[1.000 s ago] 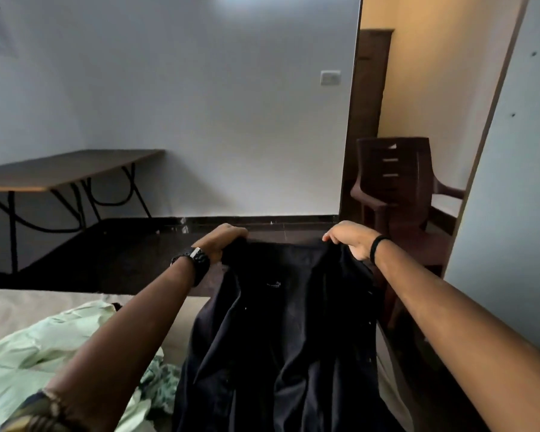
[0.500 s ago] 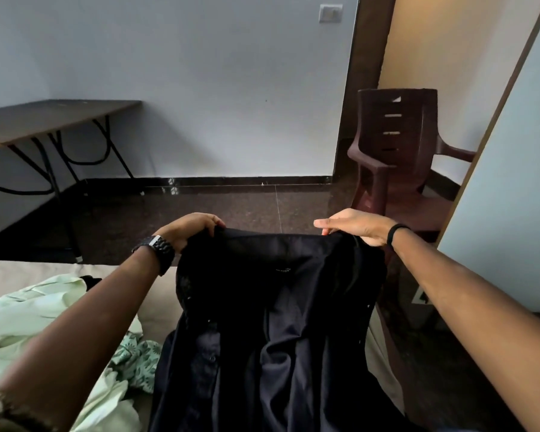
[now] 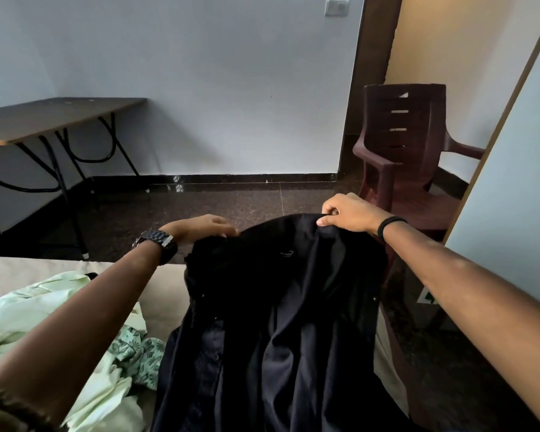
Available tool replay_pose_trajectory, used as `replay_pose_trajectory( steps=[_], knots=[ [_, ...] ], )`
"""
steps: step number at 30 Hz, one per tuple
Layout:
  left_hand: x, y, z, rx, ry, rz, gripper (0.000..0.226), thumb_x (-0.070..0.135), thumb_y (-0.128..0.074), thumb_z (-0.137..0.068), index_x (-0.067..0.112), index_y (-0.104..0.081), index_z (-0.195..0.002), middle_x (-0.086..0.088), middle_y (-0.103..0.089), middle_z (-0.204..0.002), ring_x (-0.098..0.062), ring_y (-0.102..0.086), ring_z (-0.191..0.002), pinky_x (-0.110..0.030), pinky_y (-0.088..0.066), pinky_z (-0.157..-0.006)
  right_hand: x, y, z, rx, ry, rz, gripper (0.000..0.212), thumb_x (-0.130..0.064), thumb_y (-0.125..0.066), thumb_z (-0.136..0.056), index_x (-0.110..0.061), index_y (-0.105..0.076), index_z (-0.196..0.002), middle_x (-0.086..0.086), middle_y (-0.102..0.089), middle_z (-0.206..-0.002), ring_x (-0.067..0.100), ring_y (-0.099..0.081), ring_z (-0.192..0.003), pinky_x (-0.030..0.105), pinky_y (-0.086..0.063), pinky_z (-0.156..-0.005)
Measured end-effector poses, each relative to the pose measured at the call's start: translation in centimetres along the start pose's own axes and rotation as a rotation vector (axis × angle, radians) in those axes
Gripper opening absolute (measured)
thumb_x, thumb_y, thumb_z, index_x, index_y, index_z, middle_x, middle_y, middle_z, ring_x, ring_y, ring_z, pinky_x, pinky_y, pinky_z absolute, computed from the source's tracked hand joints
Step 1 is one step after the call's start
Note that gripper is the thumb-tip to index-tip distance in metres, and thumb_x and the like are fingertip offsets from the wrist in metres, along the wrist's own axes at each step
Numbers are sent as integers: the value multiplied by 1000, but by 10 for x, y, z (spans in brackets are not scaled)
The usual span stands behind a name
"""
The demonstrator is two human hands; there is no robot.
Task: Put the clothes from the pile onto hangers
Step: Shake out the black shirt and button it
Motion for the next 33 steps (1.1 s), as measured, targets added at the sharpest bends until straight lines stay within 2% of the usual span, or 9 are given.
replay_pose_trajectory(
  steps=[3,6,9,12,16,22,26,28,33],
  knots=[
    [5,-7,-1,-26,-61,-409,23,38,-76,-77,20,-65,-87,-1,-64,-99,-17,-60,-94,-34,-48,-87,-3,7,2,107,7,-24,21,-32,-64,-90,-15,-61,-79,-7,-52,-71,12,-47,-76,29,-36,-72],
    [18,-12,1,63,-197,-570,15,27,-71,-82,24,-59,-72,-3,-57,-106,-20,-53,-103,-34,-43,-92,-7,13,7,157,24,-60,14,-28,-64,-90,-21,-53,-89,-8,-45,-67,7,-41,-64,30,-35,-65],
    [30,-8,10,266,-303,-517,7,12,-63,-84,11,-57,-86,-6,-60,-94,-26,-58,-96,-28,-42,-78,-10,18,14,111,63,-77,21,-23,-64,-90,-18,-45,-94,-4,-46,-63,11,-41,-56,28,-38,-60],
    [33,5,16,394,-357,-360,25,4,-61,-85,13,-42,-99,-12,-62,-97,-30,-59,-94,-35,-46,-81,-7,21,21,65,126,28,21,-16,-62,-90,-22,-42,-86,-3,-52,-68,15,-46,-61,32,-42,-62],
    [31,19,19,453,-400,-478,24,10,-57,-90,12,-41,-107,-13,-63,-96,-34,-60,-89,-40,-48,-78,-2,13,25,28,168,118,31,6,-46,-85,-22,-52,-72,0,-62,-80,19,-57,-73,40,-49,-75],
    [25,15,26,584,-520,-1125,24,34,-53,-94,13,-63,-101,-10,-56,-111,-28,-49,-107,-39,-41,-89,11,3,21,20,-81,281,36,2,-40,-89,-22,-66,-95,3,-56,-116,26,-57,-105,32,-45,-89],
    [13,16,28,467,-277,-1375,25,36,-55,-89,32,-60,-114,2,-49,-124,-21,-43,-117,-36,-36,-95,8,9,17,4,-55,211,39,3,-41,-84,-24,-67,-94,4,-58,-118,24,-57,-107,36,-48,-94],
    [11,21,27,366,-165,-1199,29,29,-59,-87,28,-58,-115,2,-55,-121,-21,-50,-114,-34,-40,-88,4,15,18,9,-27,159,42,5,-40,-82,-25,-68,-91,4,-59,-116,24,-58,-104,36,-49,-92],
    [-12,42,35,69,-15,76,19,1,-56,-92,15,-68,-96,-5,-66,-88,-12,-54,-59,-17,-48,-49,6,33,28,22,-34,71,48,12,-38,-81,-16,-73,-95,-3,-61,-102,7,-57,-73,7,-42,-60]
  ],
)
Point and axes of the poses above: each hand's wrist, its own z-axis away from the middle knuckle, its own y-axis out of the back of the hand, x = y × z, the point moved 2 cm from there along -z, towards the middle knuckle
